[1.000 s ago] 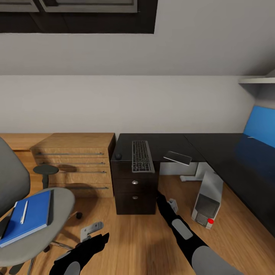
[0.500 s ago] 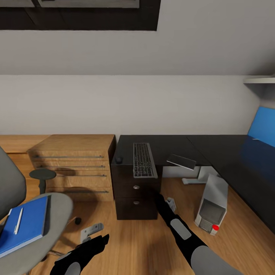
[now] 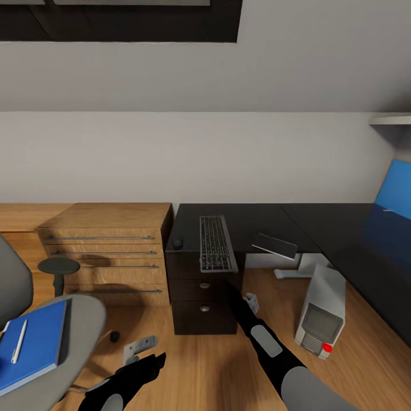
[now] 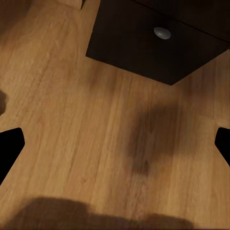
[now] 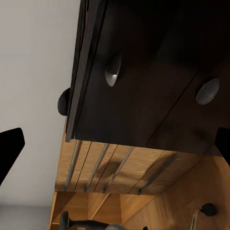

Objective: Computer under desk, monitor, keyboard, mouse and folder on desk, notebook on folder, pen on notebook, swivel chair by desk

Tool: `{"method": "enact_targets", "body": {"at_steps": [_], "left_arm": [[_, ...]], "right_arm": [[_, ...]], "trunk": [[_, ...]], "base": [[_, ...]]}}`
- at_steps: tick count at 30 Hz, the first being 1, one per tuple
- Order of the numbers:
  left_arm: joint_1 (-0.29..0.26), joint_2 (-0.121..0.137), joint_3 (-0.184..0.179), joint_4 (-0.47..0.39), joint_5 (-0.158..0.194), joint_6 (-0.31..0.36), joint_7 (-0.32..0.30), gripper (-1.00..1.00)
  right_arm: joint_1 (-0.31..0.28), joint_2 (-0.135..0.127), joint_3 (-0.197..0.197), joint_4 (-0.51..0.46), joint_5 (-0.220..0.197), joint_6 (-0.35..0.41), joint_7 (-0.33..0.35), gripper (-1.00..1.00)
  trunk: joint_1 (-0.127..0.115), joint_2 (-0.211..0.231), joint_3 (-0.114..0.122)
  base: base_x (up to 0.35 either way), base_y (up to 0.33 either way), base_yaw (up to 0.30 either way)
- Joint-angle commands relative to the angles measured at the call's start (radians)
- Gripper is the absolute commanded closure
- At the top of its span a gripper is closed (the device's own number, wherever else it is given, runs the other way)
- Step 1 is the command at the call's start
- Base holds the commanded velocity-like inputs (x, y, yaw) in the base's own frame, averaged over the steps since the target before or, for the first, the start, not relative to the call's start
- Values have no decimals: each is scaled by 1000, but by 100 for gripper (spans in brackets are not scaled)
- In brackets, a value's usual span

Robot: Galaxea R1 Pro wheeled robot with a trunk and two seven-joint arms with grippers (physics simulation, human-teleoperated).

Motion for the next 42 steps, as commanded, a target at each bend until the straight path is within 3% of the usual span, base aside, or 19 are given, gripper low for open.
{"method": "enact_targets", "body": {"at_steps": [1,8,24,30,42], "left_arm": [[-1,1,-6,-1,10,0,11,-100],[-1,2,-28,1,9,-1,13,-100],[-1,4,-30,1,9,-1,9,-100],[-1,4,-30,1,9,-1,9,-100],[-1,4,-30,1,9,-1,8,-100]], "right_arm": [[-1,0,4,1,-11,2,3,-100],[-1,0,4,0,-12,3,2,-100],[-1,-2,2,0,-14,3,2,-100],[-1,-2,2,0,-15,3,1,-100],[-1,-2,-1,0,-17,3,1,-100]], "trunk": [[0,0,-1],[0,0,-1],[0,0,-1],[-23,42,18],[-23,42,18]], "base": [[24,2,0],[126,64,0],[87,32,0],[6,2,0],[55,0,0]]}}
